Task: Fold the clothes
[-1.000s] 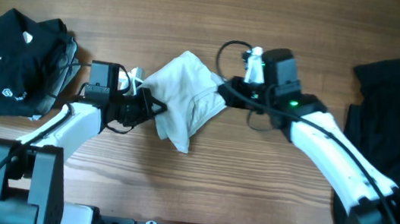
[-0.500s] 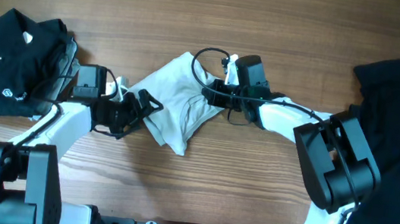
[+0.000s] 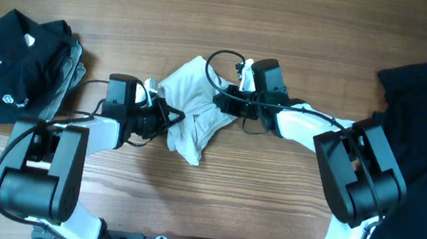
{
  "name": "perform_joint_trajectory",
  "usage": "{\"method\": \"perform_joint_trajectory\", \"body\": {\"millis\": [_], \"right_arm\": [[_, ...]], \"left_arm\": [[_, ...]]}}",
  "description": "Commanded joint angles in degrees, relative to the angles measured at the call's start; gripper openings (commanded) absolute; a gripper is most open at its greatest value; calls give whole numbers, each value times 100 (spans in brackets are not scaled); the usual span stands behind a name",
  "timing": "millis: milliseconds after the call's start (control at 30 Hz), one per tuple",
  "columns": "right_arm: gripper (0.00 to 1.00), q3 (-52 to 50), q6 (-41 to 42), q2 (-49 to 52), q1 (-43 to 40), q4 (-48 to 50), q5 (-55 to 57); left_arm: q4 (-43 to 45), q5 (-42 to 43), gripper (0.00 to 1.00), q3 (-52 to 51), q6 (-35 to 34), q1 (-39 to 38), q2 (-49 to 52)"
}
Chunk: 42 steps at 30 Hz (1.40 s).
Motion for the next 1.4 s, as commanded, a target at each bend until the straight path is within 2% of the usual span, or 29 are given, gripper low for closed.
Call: {"method": "perform_joint_trajectory", "body": {"millis": [0,100,200,300,467,533,633,700,833,867,900,933,967,1133,1200,1300,1367], "right_arm": [[7,-4,-448,-715,-175,-772,-308],[7,-4,-925,-1818,-382,-1735,-262],[8,-4,-1062,-2717,-417,-2120,-111],[8,-4,-1040,-3102,-417,-2201,-92],[8,-4,-1003,-3119,-417,-2507,-92],[8,-4,-984,-3119,-417,-2592,-92],[8,-4,-841,-3119,-417,-2664,-94],[8,-4,-699,-3119,-417,-2715,-92],[8,-4,-455,-3119,-417,-2715,-92],[8,-4,-455,-3119,-417,-2715,-92],[8,-4,-446,-3119,-417,-2717,-96],[8,-4,-446,-3119,-417,-2719,-111],[8,-4,-433,-3119,-417,-2719,-138],[8,-4,-297,-3119,-417,-2712,-313],[8,-4,-313,-3119,-417,-2710,-313],[8,-4,-315,-3119,-417,-2706,-308],[11,-4,-321,-3119,-417,-2664,-306]], "left_arm": [[-323,35,4,-190,140,-61,-437],[-717,240,4,-48,140,275,-1502],[-691,317,4,208,138,1001,-2583],[-186,509,4,636,267,1910,-2997],[573,588,4,1281,315,2970,-2660],[702,586,4,1652,448,3451,-2188],[697,601,4,2122,507,4000,-1390],[616,1005,4,2389,507,4513,-944],[151,1121,6,2472,929,5423,-667],[-57,1032,9,2472,1069,5539,-595],[-382,898,20,2472,1252,5698,-442],[-501,883,64,2472,1346,5761,-352],[-782,887,100,2472,1368,5871,-219],[-2673,931,100,2474,1368,6365,-656],[-3383,1023,100,2474,1447,6618,-1419],[-3958,1123,100,2474,1517,6655,-2813],[-3724,1117,97,2472,1519,6533,-3407]]}}
